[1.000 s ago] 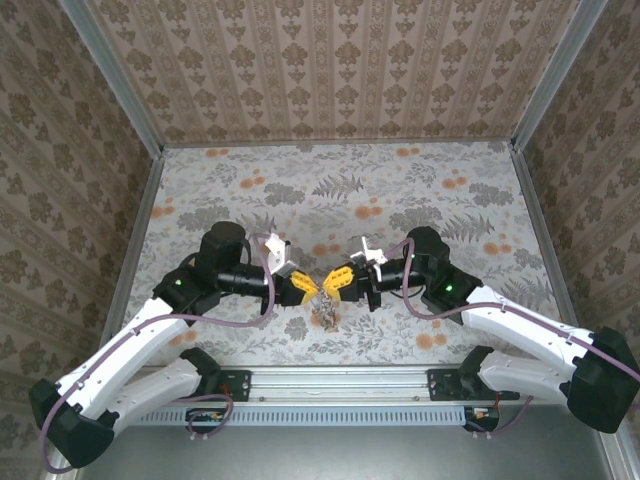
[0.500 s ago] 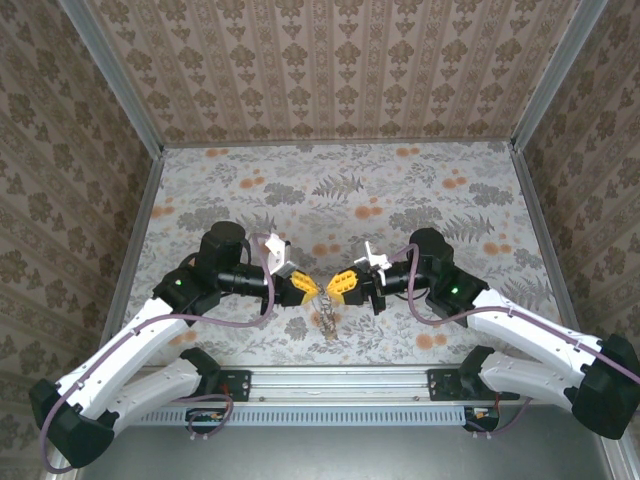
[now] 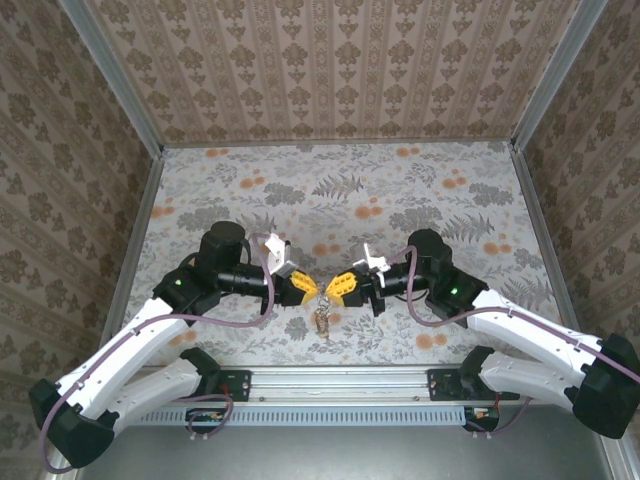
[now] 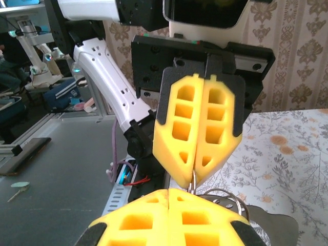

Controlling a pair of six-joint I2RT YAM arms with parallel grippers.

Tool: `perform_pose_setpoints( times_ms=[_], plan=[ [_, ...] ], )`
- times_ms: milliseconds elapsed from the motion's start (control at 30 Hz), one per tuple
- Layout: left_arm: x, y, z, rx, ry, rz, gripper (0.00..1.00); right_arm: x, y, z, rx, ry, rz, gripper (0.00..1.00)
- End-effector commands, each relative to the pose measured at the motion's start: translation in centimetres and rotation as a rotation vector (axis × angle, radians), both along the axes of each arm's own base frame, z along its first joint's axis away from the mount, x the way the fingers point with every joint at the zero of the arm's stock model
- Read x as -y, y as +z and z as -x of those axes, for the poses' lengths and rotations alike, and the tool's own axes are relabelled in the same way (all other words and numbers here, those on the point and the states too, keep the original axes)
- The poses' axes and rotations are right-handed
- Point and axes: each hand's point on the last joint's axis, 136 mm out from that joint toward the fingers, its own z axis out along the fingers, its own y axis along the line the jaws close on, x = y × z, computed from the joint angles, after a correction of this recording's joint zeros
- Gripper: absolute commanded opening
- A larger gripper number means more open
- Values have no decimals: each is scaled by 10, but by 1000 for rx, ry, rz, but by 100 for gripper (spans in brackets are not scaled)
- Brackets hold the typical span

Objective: Put the keys on the keyring

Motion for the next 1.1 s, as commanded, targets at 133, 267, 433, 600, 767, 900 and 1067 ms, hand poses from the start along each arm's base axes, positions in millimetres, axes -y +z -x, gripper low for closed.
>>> perform_pose_setpoints(
  times_ms=[133,267,433,600,767,900,1067],
  plan=[
    [1,17,-1,37,-14,51,0,-1,-10,5,90,-62,58,0],
    [1,18,-1,41,-15,53,0,2,-6,2,102,-93,49,13],
    [1,19,-1,46,-15,57,0,4,-5,2,91,-109,42,32],
    [0,21,1,57,-16,62,0,9,0,-1,81,-148,26,35],
    [0,21,3,74,-19,51,0,11,17,-15,54,-212,-7,33],
    [1,24,6,115,-16,61,0,5,26,-11,41,-161,-29,31],
    [4,28,10,170,-12,80,0,5,27,1,40,-96,-39,31]
  ],
)
